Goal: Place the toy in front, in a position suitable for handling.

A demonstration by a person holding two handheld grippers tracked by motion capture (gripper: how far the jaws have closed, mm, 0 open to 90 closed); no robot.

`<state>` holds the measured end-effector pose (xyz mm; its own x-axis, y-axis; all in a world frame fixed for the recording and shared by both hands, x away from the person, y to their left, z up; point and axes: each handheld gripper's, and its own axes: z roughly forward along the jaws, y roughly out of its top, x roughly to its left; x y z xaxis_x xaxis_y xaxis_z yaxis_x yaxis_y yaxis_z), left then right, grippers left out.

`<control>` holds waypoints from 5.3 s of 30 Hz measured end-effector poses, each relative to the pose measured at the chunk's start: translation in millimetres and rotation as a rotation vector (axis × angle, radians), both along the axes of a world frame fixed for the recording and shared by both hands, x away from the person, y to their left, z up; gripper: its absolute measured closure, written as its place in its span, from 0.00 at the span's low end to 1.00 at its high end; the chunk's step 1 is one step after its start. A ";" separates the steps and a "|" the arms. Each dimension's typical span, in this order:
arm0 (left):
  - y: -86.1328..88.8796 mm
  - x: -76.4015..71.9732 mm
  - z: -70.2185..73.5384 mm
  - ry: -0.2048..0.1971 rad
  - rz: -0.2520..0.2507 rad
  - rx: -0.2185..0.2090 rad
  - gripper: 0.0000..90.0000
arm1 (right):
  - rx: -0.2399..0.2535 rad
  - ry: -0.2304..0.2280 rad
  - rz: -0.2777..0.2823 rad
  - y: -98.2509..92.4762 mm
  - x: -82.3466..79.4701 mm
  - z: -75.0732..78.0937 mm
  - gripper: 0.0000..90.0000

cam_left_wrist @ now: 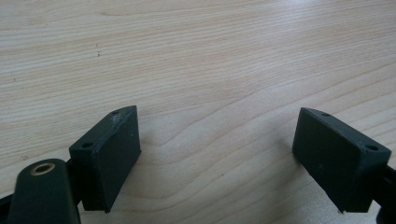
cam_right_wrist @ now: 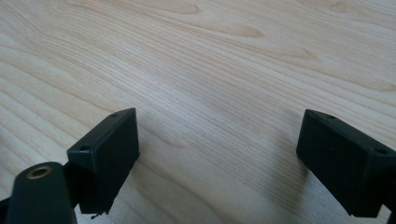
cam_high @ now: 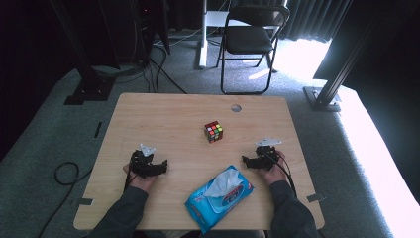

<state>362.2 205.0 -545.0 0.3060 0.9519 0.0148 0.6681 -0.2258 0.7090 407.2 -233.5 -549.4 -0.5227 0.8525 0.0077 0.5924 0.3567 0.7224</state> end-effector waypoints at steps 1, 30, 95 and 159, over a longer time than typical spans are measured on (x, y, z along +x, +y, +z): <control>0.0 -0.2 0.0 -0.002 0.004 -0.001 0.19 | 0.000 -0.001 -0.007 0.5 -0.5 0.0 0.14; 9.9 5.2 18.9 0.033 -0.143 -0.021 0.23 | -0.001 -0.002 0.020 1.3 -3.6 -0.1 0.14; -78.3 58.0 57.4 -0.057 -0.368 0.013 0.22 | -0.002 -0.001 0.043 1.1 -6.1 0.0 0.14; -163.8 135.9 27.7 -0.005 -0.450 -0.008 0.24 | -0.001 -0.003 0.044 1.3 -7.5 -0.1 0.14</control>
